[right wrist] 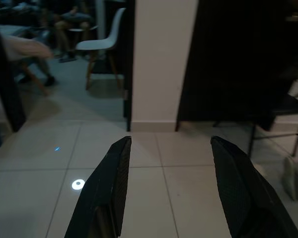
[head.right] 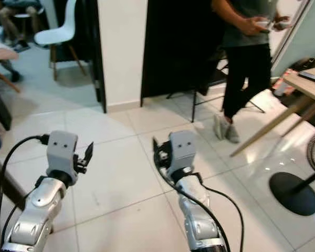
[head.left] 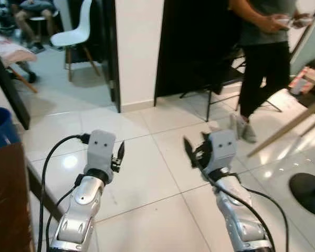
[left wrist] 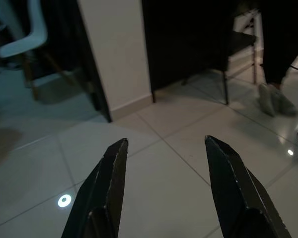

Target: Setting the table

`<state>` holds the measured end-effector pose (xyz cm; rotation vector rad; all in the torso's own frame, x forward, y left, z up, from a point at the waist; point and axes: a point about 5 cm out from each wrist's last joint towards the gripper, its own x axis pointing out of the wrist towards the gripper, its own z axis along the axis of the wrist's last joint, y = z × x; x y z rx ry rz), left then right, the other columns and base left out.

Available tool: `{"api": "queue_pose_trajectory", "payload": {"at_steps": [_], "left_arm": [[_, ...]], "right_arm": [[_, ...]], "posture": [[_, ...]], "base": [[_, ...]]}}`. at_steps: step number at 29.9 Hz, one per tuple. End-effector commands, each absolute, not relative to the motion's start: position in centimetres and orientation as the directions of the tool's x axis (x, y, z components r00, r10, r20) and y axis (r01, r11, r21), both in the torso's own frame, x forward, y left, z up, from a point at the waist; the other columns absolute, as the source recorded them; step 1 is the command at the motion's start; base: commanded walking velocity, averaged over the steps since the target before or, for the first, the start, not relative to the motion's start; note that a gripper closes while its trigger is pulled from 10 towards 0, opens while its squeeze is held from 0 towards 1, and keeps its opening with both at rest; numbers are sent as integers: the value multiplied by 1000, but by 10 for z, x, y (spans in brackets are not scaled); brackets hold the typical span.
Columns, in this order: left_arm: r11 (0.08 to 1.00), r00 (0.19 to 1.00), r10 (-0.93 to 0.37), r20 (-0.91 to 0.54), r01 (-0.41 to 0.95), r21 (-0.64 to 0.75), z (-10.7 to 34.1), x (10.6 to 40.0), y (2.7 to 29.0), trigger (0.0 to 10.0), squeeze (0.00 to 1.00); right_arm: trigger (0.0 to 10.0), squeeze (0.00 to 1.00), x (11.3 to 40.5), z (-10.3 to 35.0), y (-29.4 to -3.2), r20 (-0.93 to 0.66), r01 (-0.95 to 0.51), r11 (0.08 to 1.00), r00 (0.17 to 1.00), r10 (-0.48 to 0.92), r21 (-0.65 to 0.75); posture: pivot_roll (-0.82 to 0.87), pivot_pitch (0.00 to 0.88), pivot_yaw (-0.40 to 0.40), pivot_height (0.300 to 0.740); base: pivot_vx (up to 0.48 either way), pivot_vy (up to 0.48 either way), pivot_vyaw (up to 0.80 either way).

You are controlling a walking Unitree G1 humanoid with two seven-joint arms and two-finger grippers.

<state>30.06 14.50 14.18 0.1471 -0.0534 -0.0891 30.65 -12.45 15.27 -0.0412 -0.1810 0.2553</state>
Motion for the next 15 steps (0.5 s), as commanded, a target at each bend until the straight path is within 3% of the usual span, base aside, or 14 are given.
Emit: {"api": "queue_pose_trajectory", "payload": {"at_steps": [1, 15], "left_arm": [[985, 996, -90, 26, 86, 147, 136, 299, 145, 10000, 0], [989, 995, -93, 28, 89, 121, 137, 300, 144, 10000, 0]], "right_arm": [[10000, 0, 305, 147, -123, 154, -254, 966, 954, 259, -53], [10000, 0, 305, 146, -123, 151, -251, 967, 955, 256, -51]], "posture": [[-46, 0, 39, 740], [-46, 0, 41, 740]], "base": [[0, 0, -800], [0, 0, -800]]}}
